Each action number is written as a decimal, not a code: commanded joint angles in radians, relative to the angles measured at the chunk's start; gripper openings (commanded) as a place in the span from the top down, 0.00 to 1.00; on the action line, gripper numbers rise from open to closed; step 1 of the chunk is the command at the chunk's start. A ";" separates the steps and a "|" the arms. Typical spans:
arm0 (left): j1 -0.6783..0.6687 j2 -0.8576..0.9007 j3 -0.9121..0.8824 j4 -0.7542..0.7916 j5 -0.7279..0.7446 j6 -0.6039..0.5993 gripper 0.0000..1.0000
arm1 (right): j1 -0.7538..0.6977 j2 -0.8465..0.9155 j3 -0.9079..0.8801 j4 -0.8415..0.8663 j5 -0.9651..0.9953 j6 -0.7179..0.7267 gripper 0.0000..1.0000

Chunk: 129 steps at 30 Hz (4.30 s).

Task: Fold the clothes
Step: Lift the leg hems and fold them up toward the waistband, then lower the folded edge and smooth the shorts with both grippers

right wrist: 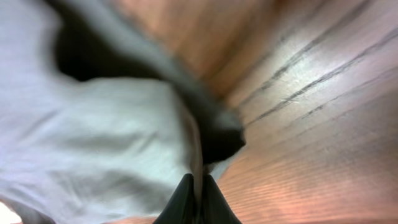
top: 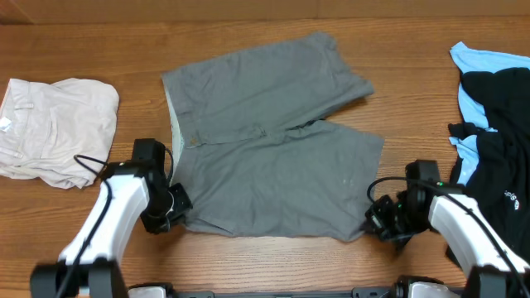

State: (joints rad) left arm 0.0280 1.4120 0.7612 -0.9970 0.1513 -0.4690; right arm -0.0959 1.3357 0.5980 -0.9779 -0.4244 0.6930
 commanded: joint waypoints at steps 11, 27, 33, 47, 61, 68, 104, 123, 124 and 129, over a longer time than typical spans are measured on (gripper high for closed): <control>-0.001 -0.420 0.285 -0.245 0.052 0.177 0.96 | 0.003 -0.243 0.731 -0.331 0.301 -0.043 0.96; 0.000 -0.443 0.321 -0.213 -0.078 -0.064 0.96 | 0.008 -0.103 0.939 -0.036 0.260 -0.336 0.96; 0.000 -0.324 0.299 -0.140 -0.203 -0.187 0.95 | 0.048 0.101 0.939 0.170 0.250 -0.406 0.96; 0.000 0.089 0.299 0.210 -0.364 -0.276 0.94 | 0.175 0.473 0.939 0.573 0.318 -0.411 0.96; 0.000 0.345 0.299 0.502 -0.361 -0.275 0.71 | 0.190 0.640 0.939 0.733 0.319 -0.409 0.89; 0.012 0.329 0.347 0.612 -0.364 -0.167 0.29 | 0.190 0.650 0.940 0.828 0.291 -0.414 0.03; -0.148 0.282 0.371 0.119 -0.027 -0.006 0.21 | 0.105 0.731 0.665 0.695 0.130 -0.480 0.12; -0.143 0.283 0.327 0.256 -0.192 -0.002 0.12 | 0.023 0.662 0.667 0.212 0.219 -0.307 0.96; -0.144 0.283 0.327 0.261 -0.192 -0.002 0.12 | 0.023 0.655 0.667 0.154 0.234 -0.282 0.96; -0.144 0.283 0.327 0.287 -0.192 -0.001 0.11 | 0.043 0.625 0.666 -0.040 0.251 -0.247 0.96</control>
State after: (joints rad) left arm -0.1165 1.6875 1.0988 -0.7219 -0.0181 -0.4892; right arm -0.0723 1.9732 1.2873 -0.9874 -0.2314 0.3992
